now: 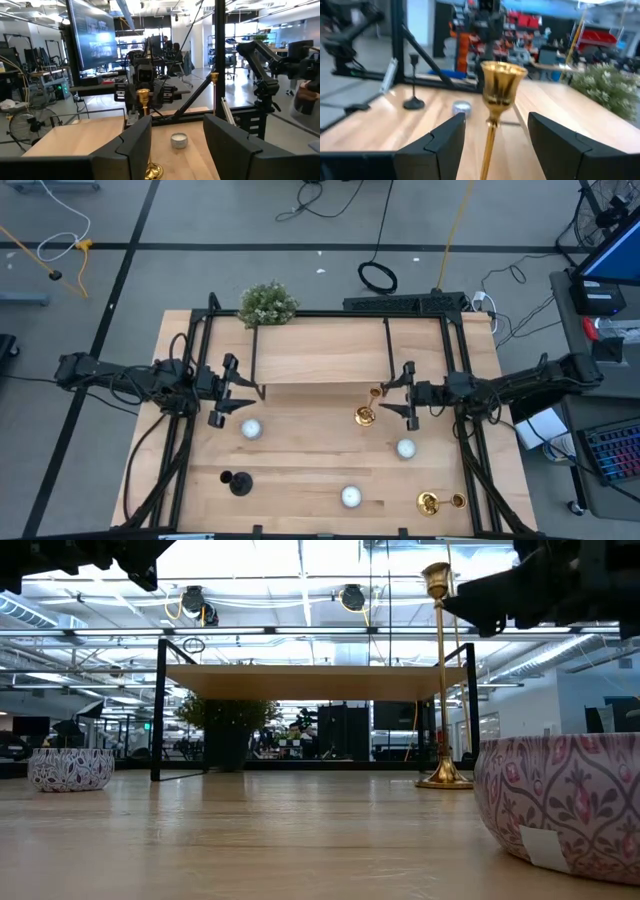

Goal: Pick & Place candle stick holders
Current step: Put the top gold candle holder on the shelf

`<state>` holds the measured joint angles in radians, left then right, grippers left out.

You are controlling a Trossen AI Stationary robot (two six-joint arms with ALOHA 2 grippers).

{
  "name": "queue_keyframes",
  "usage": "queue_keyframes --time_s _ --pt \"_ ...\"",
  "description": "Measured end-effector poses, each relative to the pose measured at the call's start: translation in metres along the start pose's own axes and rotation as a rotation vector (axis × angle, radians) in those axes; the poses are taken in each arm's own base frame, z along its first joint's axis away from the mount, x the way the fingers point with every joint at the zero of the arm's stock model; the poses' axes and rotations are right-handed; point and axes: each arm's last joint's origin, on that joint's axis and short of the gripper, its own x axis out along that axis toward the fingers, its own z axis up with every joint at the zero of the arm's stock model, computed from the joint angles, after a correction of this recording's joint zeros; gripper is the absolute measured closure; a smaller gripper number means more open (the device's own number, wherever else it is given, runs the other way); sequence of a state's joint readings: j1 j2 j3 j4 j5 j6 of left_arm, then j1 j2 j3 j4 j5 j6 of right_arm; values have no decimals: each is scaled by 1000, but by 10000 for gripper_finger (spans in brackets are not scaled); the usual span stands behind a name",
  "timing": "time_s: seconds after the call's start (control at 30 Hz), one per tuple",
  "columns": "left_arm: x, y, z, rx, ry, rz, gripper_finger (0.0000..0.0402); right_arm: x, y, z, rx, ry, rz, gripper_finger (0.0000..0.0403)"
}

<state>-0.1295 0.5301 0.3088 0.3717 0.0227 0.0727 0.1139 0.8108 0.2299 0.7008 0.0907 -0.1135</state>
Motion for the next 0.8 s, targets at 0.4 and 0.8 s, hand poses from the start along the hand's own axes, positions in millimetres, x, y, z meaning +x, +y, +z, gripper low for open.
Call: queue_keyframes --time_s 0.4,0.8 --pt "0 0 0 -28 0 -1 218 12 14 55 47 318 -108 190" --pt "0 0 0 -26 0 -1 218 28 27 30 72 454 -190 190"
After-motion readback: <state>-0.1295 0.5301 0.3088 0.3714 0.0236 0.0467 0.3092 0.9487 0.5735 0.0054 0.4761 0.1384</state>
